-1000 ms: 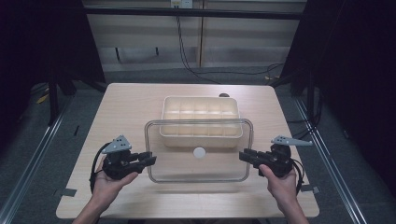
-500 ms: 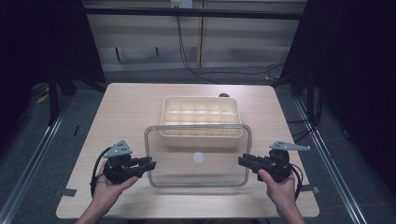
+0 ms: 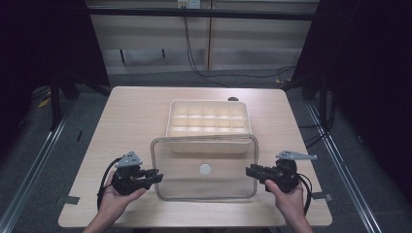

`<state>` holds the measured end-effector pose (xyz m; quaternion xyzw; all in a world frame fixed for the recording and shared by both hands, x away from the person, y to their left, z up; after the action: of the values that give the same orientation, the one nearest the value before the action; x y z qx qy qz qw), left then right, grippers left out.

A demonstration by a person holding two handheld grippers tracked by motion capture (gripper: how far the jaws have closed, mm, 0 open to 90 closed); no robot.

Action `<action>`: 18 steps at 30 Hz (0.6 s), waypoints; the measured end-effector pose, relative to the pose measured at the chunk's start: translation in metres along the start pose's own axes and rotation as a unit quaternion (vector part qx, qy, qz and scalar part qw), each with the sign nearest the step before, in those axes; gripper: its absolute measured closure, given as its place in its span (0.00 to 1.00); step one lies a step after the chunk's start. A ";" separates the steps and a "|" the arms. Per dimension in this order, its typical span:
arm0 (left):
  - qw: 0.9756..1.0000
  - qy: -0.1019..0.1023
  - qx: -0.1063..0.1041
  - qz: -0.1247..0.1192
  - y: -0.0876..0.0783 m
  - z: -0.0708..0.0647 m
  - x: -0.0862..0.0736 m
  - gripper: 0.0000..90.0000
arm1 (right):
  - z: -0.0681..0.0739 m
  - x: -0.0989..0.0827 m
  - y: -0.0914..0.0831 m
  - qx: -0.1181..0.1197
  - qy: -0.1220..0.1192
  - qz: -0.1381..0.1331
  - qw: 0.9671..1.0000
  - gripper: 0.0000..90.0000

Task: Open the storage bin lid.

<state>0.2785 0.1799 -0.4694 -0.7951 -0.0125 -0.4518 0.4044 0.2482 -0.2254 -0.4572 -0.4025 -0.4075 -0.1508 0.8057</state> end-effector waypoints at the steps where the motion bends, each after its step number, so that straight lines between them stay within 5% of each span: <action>1: 1.000 -0.001 -0.003 0.000 0.000 0.000 -0.001 0.75 | 0.001 -0.001 0.001 -0.001 0.000 0.002 1.000 0.75; 9: 1.000 0.000 -0.011 -0.001 0.000 0.002 -0.003 0.74 | 0.001 -0.008 0.004 -0.001 0.003 0.010 1.000 0.75; 13: 1.000 0.002 -0.014 0.002 0.003 0.001 -0.004 0.73 | 0.000 -0.013 0.007 -0.014 -0.004 0.024 1.000 0.72; 14: 1.000 0.003 -0.013 0.004 0.004 0.001 -0.005 0.72 | 0.001 -0.016 0.011 -0.034 -0.013 0.041 0.998 0.69; 18: 1.000 0.003 -0.013 0.005 0.005 0.002 -0.005 0.72 | 0.000 -0.017 0.013 -0.029 -0.012 0.044 0.999 0.69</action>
<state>0.2785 0.1797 -0.4768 -0.7991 -0.0015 -0.4521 0.3962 0.2445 -0.2188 -0.4773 -0.4452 -0.3942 -0.1221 0.7947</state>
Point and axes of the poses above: each handheld gripper's, and its own axes: y roughly forward along the jaws, x roughly out of its top, z roughly to its left, the point moved 3 cm from there along y, roughly forward along the jaws, and after that the axes turned 4 degrees about -y, right-handed, at the moved point
